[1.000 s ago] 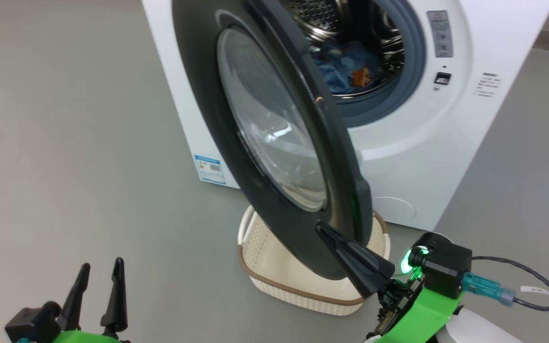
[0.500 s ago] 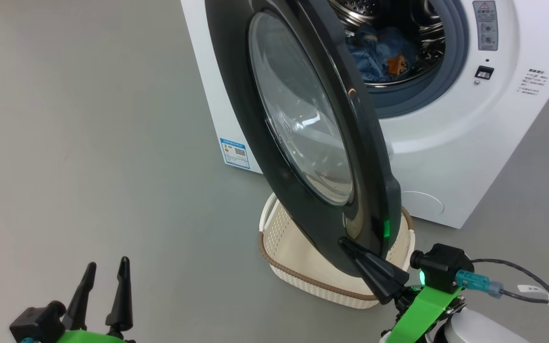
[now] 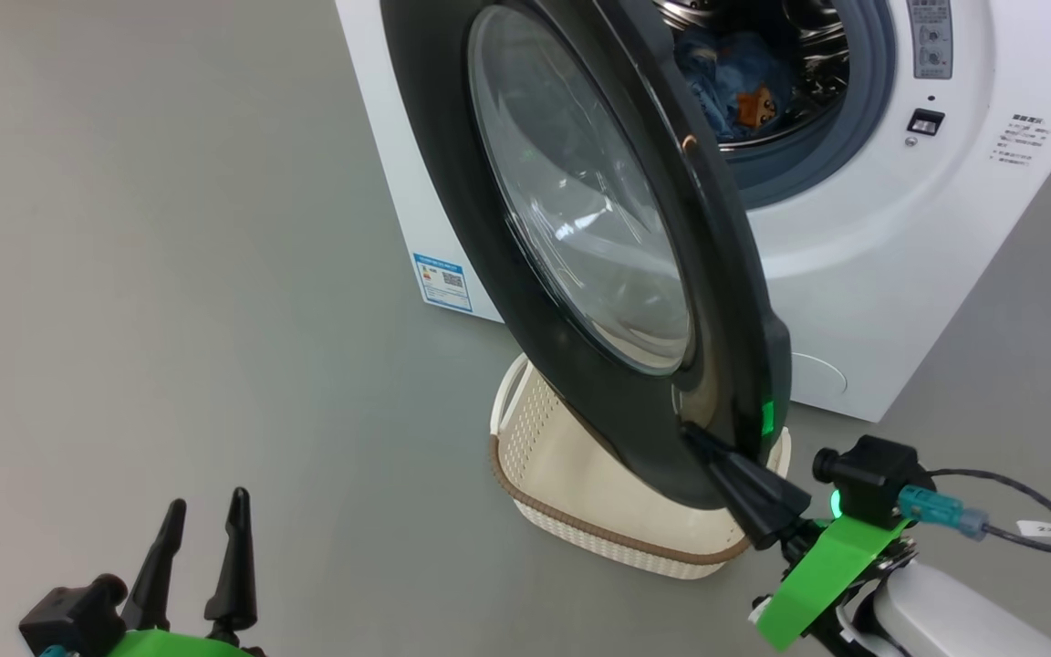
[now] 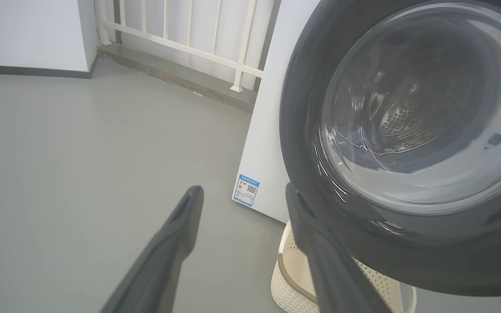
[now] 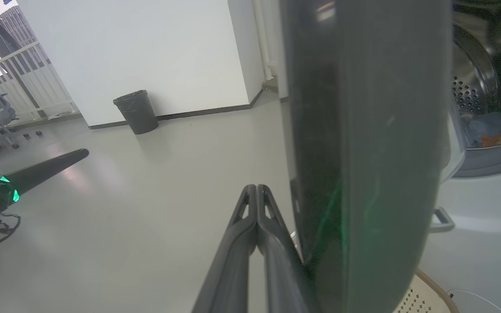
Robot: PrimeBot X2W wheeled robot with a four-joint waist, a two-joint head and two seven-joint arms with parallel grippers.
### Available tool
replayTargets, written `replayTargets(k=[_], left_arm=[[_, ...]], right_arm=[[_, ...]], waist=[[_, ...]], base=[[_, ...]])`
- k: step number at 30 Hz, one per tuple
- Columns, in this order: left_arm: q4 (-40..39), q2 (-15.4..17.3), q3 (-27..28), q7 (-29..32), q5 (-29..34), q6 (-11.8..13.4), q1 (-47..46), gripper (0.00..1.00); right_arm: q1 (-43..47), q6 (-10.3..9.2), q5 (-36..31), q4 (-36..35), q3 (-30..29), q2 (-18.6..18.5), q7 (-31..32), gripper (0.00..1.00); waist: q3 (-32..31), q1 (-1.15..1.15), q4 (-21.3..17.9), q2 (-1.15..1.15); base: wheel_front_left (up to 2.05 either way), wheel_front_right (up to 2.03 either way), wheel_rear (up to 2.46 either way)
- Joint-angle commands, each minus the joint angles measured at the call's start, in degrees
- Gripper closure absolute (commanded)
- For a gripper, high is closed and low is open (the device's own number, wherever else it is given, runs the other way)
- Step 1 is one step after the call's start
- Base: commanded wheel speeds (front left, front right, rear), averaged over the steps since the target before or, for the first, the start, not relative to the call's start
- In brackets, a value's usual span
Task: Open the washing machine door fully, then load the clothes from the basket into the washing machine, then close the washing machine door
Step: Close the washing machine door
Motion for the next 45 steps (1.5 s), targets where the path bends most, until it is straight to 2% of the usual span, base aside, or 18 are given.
replayTargets(k=[1,10,24,36,45], left_arm=[[-1.4,1.2,2.3,-0.8,0.2,-0.2,-2.0,0.0],[-1.8,1.2,1.6,-0.8,0.3,-0.2,-4.2,0.0],[-2.2,1.2,0.3,-0.8,-0.5,-0.3,-8.1,0.0],[-3.4,0.3,-1.2,-0.8,-1.0,-0.3,-12.6,0.0],[-3.7,-0.4,-2.0,-0.8,-1.1,-0.3,-14.5,0.0]], right_arm=[[-1.3,0.24,0.3,-0.6,-0.9,-1.1,-0.5,1.0],[-6.6,0.24,2.7,3.6,-3.5,-3.0,-0.5,1.0],[-15.5,0.24,4.8,9.4,-9.8,-4.8,-0.5,1.0],[-26.3,0.24,3.8,13.0,-13.7,-6.8,-0.5,1.0],[-34.0,0.24,3.6,17.2,-15.9,-8.2,-0.5,1.0]], waist=[[0.2,0.0,-0.4,0.0],[4.2,0.0,-1.5,0.0],[11.6,0.0,-0.9,0.0],[18.7,0.0,-0.4,0.0],[21.5,0.0,0.2,0.0]], base=[[0.0,0.0,0.0],[0.0,0.0,0.0],[0.0,0.0,0.0],[0.0,0.0,0.0],[0.0,0.0,0.0]])
